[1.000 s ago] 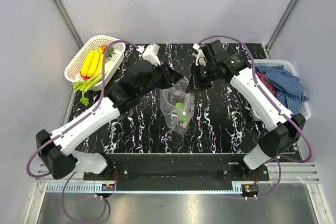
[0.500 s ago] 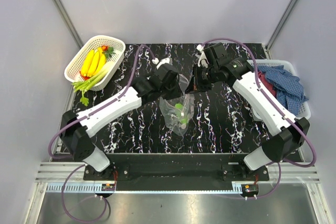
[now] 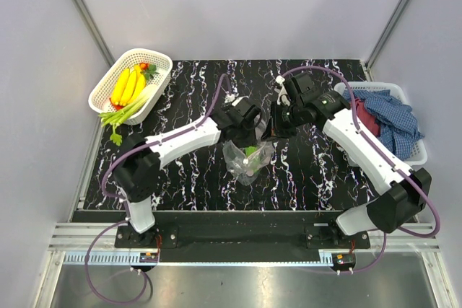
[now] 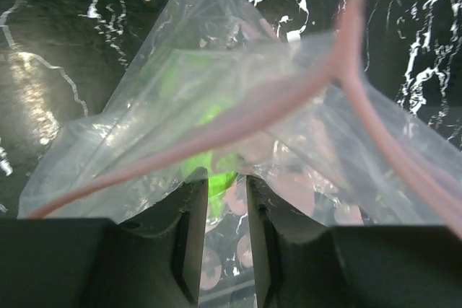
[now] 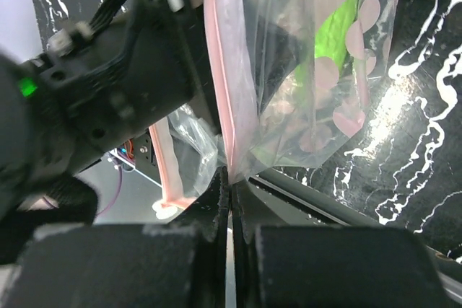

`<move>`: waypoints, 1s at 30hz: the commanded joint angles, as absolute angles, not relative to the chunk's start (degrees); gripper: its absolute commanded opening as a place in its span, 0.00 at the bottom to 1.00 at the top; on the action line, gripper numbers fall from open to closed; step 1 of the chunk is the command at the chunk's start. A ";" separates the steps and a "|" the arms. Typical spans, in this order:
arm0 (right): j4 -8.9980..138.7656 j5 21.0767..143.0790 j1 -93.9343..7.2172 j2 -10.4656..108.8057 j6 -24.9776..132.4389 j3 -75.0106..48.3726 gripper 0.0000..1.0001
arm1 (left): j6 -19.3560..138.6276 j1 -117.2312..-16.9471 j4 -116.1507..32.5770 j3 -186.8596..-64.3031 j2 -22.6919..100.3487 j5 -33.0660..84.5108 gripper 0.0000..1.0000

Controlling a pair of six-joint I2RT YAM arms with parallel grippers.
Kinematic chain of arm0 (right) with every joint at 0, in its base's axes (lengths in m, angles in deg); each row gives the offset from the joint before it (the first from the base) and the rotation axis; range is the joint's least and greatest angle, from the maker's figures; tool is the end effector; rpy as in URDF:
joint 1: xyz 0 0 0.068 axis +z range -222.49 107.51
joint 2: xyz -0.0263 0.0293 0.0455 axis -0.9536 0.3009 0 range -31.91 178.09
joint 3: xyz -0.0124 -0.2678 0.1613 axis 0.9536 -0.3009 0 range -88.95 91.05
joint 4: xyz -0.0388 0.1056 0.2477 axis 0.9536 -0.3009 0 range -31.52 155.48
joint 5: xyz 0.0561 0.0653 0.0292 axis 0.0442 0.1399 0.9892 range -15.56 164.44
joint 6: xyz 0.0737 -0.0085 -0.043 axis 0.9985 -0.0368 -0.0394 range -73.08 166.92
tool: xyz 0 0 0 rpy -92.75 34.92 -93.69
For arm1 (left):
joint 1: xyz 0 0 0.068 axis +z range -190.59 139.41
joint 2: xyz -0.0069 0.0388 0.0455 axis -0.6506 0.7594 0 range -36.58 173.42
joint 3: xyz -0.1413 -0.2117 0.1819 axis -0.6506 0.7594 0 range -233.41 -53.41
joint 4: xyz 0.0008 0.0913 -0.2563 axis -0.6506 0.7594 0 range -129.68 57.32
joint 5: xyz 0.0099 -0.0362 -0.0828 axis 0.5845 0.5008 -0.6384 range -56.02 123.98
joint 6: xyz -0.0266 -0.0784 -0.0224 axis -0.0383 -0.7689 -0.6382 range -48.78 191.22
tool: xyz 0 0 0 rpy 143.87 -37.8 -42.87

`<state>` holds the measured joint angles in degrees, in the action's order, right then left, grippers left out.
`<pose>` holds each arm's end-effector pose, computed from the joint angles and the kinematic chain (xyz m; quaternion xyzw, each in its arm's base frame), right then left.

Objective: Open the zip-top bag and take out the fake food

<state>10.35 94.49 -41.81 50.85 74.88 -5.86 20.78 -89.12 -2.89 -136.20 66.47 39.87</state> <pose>0.2629 0.1861 0.3593 -0.0748 0.9371 0.2905 0.1784 0.2914 -0.3180 0.2531 -0.0305 0.9573 -0.1833 0.2214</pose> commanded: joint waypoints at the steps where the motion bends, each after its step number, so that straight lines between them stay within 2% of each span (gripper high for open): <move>1: 11.69 93.51 -42.60 47.72 75.22 -6.51 0.00 | 22.78 -89.28 -5.58 -138.93 68.80 37.59 0.33; 5: 11.43 93.42 -43.13 47.19 75.04 -6.86 0.00 | 24.02 -89.19 -5.58 -138.58 70.73 37.32 0.38; 6: 11.43 93.33 -43.22 47.10 74.95 -6.95 0.00 | 24.02 -89.19 -5.58 -138.40 71.17 37.41 0.43; 7: 11.43 93.33 -43.39 47.02 74.95 -7.13 0.00 | 24.54 -89.19 -5.67 -138.32 71.52 37.76 0.45; 12: 11.43 93.60 -43.57 46.31 74.95 -8.36 0.00 | 25.78 -89.37 -6.81 -137.53 73.98 37.06 0.47; 18: 11.43 93.60 -43.75 45.78 74.60 -10.11 0.00 | 26.13 -90.07 -14.89 -133.83 76.18 35.74 0.58; 22: 11.43 93.51 -44.01 45.43 74.51 -10.90 0.00 | 28.23 -90.60 -16.04 -134.27 78.47 36.53 0.60; 26: 11.34 93.33 -44.18 45.08 74.43 -11.78 0.00 | 29.03 -90.95 -15.78 -134.54 81.01 36.71 0.58; 29: 10.99 92.72 -44.27 44.73 74.16 -12.49 0.00 | 31.04 -90.95 -15.78 -134.45 80.15 38.20 0.50; 30: 10.73 92.37 -44.27 44.73 73.81 -12.58 0.00 | 32.62 -90.86 -15.78 -134.53 79.45 38.64 0.41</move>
<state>10.32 92.50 -44.10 48.14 74.84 -12.62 28.10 -91.57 -16.29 -134.64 79.32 35.66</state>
